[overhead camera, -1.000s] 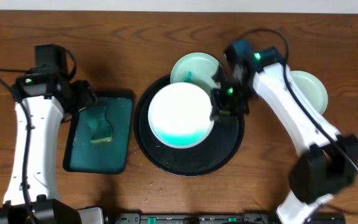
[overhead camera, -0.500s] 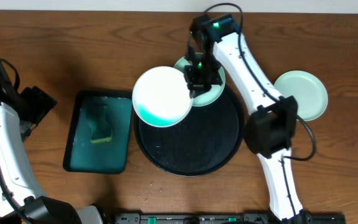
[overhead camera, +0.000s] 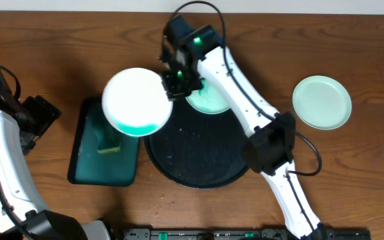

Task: Clean dirty plates on tray and stack at the side
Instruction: 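Lift the white plate with the right gripper and tilt it up, then swing the held white plate left over the basin with the right gripper, then carry the white plate right and set it on the cleaned plate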

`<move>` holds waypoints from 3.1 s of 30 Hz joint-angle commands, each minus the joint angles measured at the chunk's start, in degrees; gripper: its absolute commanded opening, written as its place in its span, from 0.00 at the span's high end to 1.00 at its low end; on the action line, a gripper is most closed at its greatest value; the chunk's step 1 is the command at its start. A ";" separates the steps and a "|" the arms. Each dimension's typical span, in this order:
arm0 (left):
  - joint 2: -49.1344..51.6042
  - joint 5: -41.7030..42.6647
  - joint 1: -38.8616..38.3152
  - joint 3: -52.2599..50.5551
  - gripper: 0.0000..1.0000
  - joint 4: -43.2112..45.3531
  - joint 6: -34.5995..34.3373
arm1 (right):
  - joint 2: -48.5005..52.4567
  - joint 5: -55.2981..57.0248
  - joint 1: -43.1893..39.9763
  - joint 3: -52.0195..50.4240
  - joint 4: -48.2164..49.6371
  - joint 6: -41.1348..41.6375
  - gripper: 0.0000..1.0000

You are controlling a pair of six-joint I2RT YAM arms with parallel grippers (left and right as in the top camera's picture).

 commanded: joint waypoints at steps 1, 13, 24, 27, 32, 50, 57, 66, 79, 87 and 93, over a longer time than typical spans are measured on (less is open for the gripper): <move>-0.09 0.39 0.28 1.05 0.19 -0.46 -0.52 | 0.50 -1.09 2.19 1.53 4.57 3.65 0.98; -0.09 1.25 0.28 1.05 0.19 -0.72 -0.50 | 0.50 7.93 8.46 1.53 18.58 5.95 0.99; -0.09 1.25 0.28 1.05 0.19 -0.72 -0.52 | 0.50 36.94 14.86 1.55 20.09 -3.54 0.98; -0.09 1.25 0.28 1.05 0.19 -0.72 -0.50 | 0.50 45.86 16.90 1.55 19.98 -8.04 0.98; -0.09 1.25 0.28 1.05 0.19 -0.70 -0.50 | 0.48 63.58 21.68 1.55 21.55 -15.13 0.99; -0.09 1.22 0.28 1.05 0.19 -0.72 -0.50 | 0.24 84.15 27.10 1.55 25.90 -22.14 0.99; -0.09 1.22 0.28 1.05 0.19 -0.72 -0.50 | 0.24 84.15 28.20 1.55 26.23 -22.14 0.99; -0.09 1.22 0.28 1.05 0.19 -0.72 -0.50 | 0.24 82.90 29.03 1.55 26.34 -21.70 0.99; 0.00 1.22 0.28 0.70 0.19 -0.72 -0.48 | -2.97 49.53 18.05 1.57 12.94 -0.55 0.99; 0.02 1.25 -0.46 0.46 0.19 -0.50 -0.48 | -13.94 24.59 2.62 1.55 8.70 4.42 0.99; 0.07 1.22 -4.85 -1.27 0.19 1.55 -0.48 | -18.58 19.54 -13.20 1.55 -4.24 4.44 0.99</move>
